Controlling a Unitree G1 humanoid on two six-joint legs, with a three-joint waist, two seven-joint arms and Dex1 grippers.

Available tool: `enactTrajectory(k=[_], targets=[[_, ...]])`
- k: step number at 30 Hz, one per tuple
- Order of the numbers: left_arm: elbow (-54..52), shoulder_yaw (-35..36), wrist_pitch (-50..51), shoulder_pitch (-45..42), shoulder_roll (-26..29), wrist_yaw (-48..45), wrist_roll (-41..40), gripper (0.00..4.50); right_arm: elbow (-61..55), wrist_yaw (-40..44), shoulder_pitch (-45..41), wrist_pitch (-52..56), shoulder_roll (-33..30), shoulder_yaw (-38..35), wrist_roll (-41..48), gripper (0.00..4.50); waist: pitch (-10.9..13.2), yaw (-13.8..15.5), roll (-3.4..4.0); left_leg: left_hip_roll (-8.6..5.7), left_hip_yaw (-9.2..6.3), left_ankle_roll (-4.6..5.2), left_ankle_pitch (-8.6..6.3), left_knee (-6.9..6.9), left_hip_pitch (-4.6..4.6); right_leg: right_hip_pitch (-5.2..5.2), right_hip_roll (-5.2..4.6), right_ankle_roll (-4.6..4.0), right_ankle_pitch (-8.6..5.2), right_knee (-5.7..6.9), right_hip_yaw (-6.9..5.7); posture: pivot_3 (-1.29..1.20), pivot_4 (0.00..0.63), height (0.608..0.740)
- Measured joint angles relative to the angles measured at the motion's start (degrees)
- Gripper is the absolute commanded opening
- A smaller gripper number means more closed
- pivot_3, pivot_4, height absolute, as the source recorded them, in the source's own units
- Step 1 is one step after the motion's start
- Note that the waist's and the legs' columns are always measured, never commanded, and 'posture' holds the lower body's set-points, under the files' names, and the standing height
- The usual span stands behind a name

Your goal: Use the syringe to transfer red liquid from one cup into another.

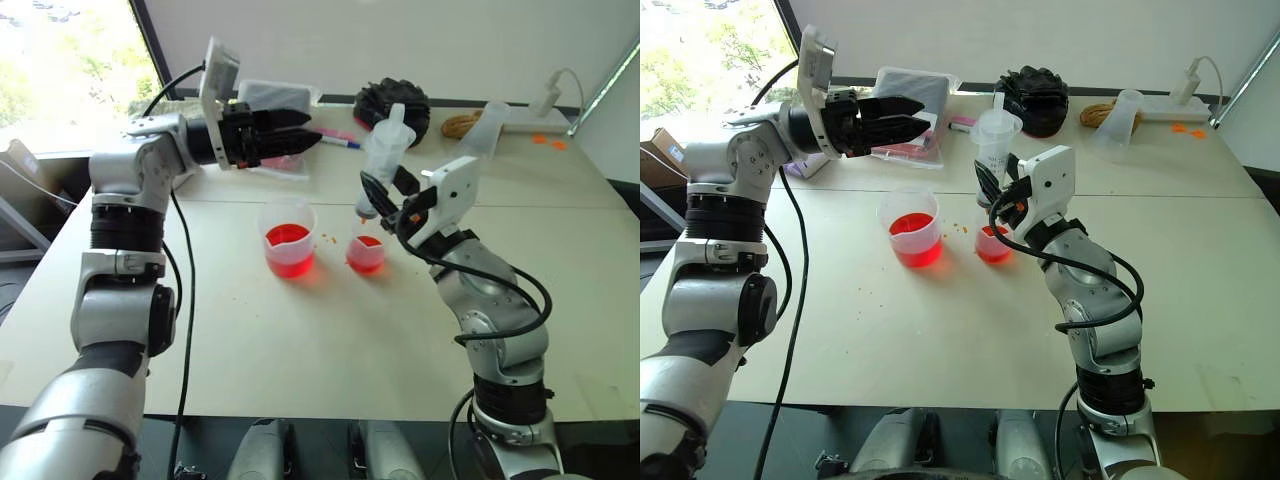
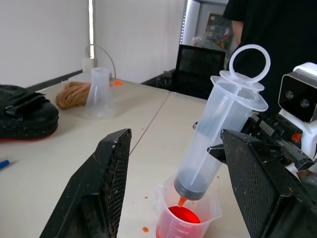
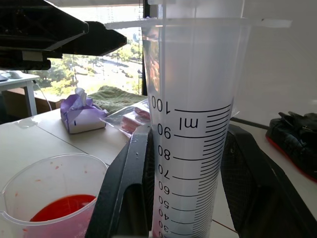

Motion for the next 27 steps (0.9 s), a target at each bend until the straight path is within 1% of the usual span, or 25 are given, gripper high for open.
enactTrajectory(k=[2,3,5,8,9,10,12,15,20,22,23,27], targets=[[-7.4,0.3,4.0,5.9,3.7,-0.9,-2.5,2.96,1.6,1.5,-6.8,5.4,-4.4,-4.0,3.7,1.28,0.0,-0.7,0.03,0.08,-0.05,-0.04,0.02,-0.01,0.01,-0.02,-0.05,-0.01,0.00,0.02,0.01,0.00,0.150,0.740],[-11.7,0.5,6.5,9.9,5.9,-1.2,-4.1,2.96,2.8,2.5,-11.2,9.0,-7.7,-6.9,6.0,1.28,0.0,-0.7,0.04,0.11,-0.08,-0.06,0.03,-0.07,0.01,-0.04,-0.04,-0.02,-0.01,0.02,0.00,0.00,0.150,0.740],[-15.9,1.0,9.1,14.0,7.7,-0.8,-6.3,2.96,4.5,3.1,-16.7,14.0,-11.5,-10.9,8.7,1.28,0.0,-0.1,0.00,0.17,-0.32,-0.09,0.04,-0.09,0.00,0.00,0.02,-0.04,-0.02,0.01,-0.13,0.00,0.150,0.740],[-21.1,1.3,11.1,15.6,8.2,0.5,-9.1,2.96,8.0,3.8,-20.1,21.1,-13.5,-11.9,12.0,1.28,0.0,1.0,-0.04,0.13,-0.33,-0.11,0.05,-0.04,0.00,0.10,-0.03,-0.05,-0.02,-0.06,-0.15,0.00,0.150,0.740],[-22.2,1.3,11.2,16.0,8.4,0.7,-9.7,2.96,9.7,3.9,-21.0,22.9,-13.9,-11.3,12.5,1.28,0.0,1.1,-0.04,0.07,-0.27,-0.10,0.05,-0.04,0.00,0.10,-0.10,-0.05,-0.01,-0.06,-0.11,0.00,0.150,0.740],[-23.8,1.5,11.3,17.0,8.5,1.3,-10.4,2.96,13.2,4.1,-23.2,26.0,-15.6,-10.6,12.8,1.28,0.0,1.2,-0.01,0.02,-0.22,-0.08,0.04,-0.02,0.00,0.09,-0.16,-0.05,0.00,-0.06,-0.09,0.00,0.150,0.740],[-25.8,1.6,11.3,19.9,8.9,2.3,-11.3,2.96,18.6,5.0,-28.1,30.6,-20.8,-10.2,12.7,1.28,0.0,1.5,-0.01,-0.03,-0.24,-0.03,0.02,-0.02,-0.03,0.09,-0.23,-0.05,-0.01,-0.10,-0.12,0.00,0.150,0.740],[-27.2,1.5,10.7,22.8,9.4,3.0,-11.4,2.96,21.1,8.2,-30.4,36.6,-28.2,-7.2,12.8,1.28,0.0,1.3,-0.04,-0.02,-0.27,0.07,-0.05,-0.06,-0.06,0.11,-0.22,-0.05,-0.01,-0.23,-0.13,0.00,0.150,0.740],[-29.8,0.8,8.5,23.5,10.3,3.1,-11.3,2.96,25.3,10.3,-29.9,44.2,-31.6,-2.7,12.6,1.28,0.0,1.0,-0.02,-0.01,-0.18,0.08,-0.05,-0.05,-0.06,0.08,-0.23,-0.05,0.00,-0.22,-0.09,0.00,0.150,0.740],[-30.2,0.6,8.3,23.7,10.3,3.5,-11.5,2.96,26.7,12.0,-30.4,49.4,-34.5,1.1,12.7,1.28,0.0,1.1,0.00,-0.01,-0.19,0.08,-0.05,-0.05,-0.06,0.08,-0.22,-0.05,-0.01,-0.22,-0.09,0.00,0.150,0.740],[-30.2,0.6,8.2,23.8,10.3,3.6,-11.5,2.96,27.1,12.2,-30.5,50.2,-34.8,1.7,12.8,1.28,0.0,1.2,0.00,-0.01,-0.19,0.09,-0.05,-0.05,-0.06,0.08,-0.22,-0.05,-0.01,-0.22,-0.09,0.00,0.150,0.740],[-30.4,-0.5,8.1,24.2,9.7,4.5,-11.4,2.96,34.1,13.3,-33.1,55.3,-37.7,9.8,14.1,1.28,0.0,1.1,-0.01,-0.01,-0.15,0.09,-0.06,-0.04,-0.05,0.08,-0.23,-0.05,-0.01,-0.23,-0.05,0.00,0.150,0.740]])
